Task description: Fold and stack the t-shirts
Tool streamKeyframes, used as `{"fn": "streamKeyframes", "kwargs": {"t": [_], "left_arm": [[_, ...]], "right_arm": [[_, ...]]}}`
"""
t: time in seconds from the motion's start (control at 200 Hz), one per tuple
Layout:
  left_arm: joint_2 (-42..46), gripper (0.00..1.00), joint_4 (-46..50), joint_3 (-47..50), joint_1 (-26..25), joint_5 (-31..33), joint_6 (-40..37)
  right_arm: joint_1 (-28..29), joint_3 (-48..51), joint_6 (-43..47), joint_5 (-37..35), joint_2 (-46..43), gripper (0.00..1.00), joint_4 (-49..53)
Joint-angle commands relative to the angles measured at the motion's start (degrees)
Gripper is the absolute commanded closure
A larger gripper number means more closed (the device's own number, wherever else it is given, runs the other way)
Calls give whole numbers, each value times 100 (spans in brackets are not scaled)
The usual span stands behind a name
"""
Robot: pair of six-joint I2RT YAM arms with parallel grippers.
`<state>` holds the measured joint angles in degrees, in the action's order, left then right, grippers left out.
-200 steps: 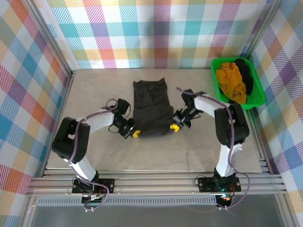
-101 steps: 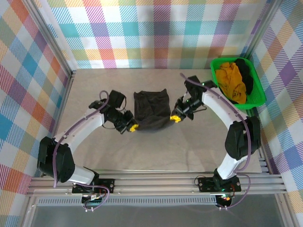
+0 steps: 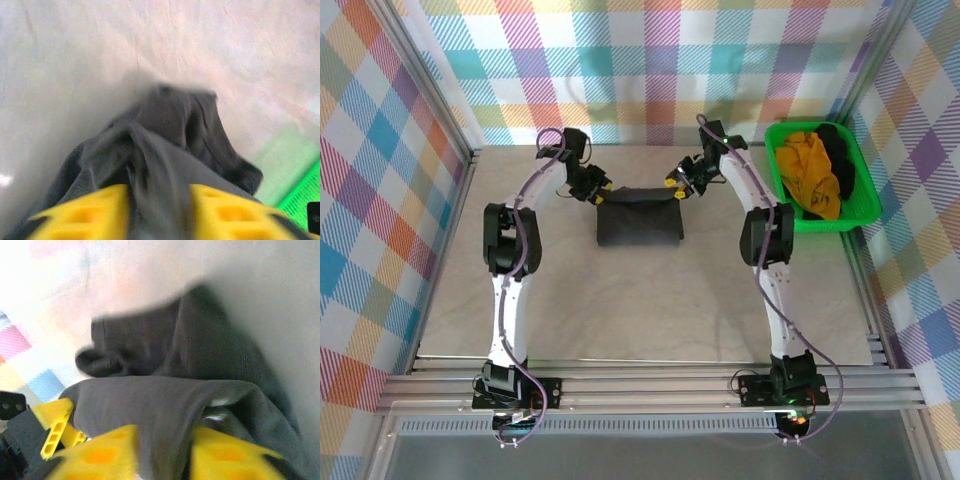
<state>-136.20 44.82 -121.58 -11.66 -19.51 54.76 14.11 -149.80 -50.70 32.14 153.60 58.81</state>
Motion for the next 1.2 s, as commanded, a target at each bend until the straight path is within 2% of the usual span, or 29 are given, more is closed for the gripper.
{"fn": "streamKeyframes", "kwargs": {"t": [0.0, 0.1, 0.185, 0.285, 0.305, 0.39, 0.455, 0.57, 0.71, 0.815, 0.88, 0.935, 0.98, 1.13, 1.16, 1.195], "left_arm": [[103, 25, 161, -303, 26, 330, -137], [889, 22, 35, 325, -82, 699, -177], [2081, 23, -436, 1639, -304, 1054, 175], [3326, 22, -1422, 3487, -774, 1125, 1237], [3479, 22, -1680, 3781, -889, 1083, 1438], [3840, 18, -2707, 4770, -1385, 1109, 2512], [3788, 16, -3472, 5086, -1796, 1278, 3081], [3233, 15, -3850, 4947, -2246, 1489, 3680], [2502, 14, -4394, 4665, -2462, 1713, 4330], [1998, 15, -4479, 4331, -2523, 1854, 4439], [1703, 18, -4183, 4079, -2517, 1789, 4540], [1566, 23, -4039, 4041, -2499, 1899, 4714], [1513, 32, -4069, 4082, -2459, 2034, 4761], [1442, 84, -3868, 4091, -2053, 2319, 4445], [1415, 92, -3770, 4062, -1916, 2251, 4309], [1404, 94, -3711, 4074, -1734, 2148, 4140]], "right_arm": [[-83, -700, 262, 4, 182, 51, -173], [-110, 6, 649, -128, -506, 47, -564], [-110, 1332, 848, -305, -1551, 46, -1222], [-110, 3238, 849, -582, -2972, 41, -2108], [-110, 3662, 819, -586, -3257, 34, -2365], [-110, 5364, 546, -567, -4454, 28, -3416], [-110, 6467, 352, -471, -5167, 27, -3920], [-116, 7504, 353, -305, -5979, 27, -3931], [-163, 8035, 479, -124, -6460, 27, -3696], [-248, 8196, 475, -50, -6621, 27, -3685], [-316, 8178, 531, -6, -6628, 28, -3599], [-362, 8166, 567, 17, -6630, 28, -3524], [-395, 8190, 570, 42, -6655, 29, -3533], [-444, 8254, 526, 130, -6694, 31, -3542], [-444, 8256, 515, 187, -6694, 31, -3572], [-453, 8243, 506, 213, -6685, 32, -3587]]}}
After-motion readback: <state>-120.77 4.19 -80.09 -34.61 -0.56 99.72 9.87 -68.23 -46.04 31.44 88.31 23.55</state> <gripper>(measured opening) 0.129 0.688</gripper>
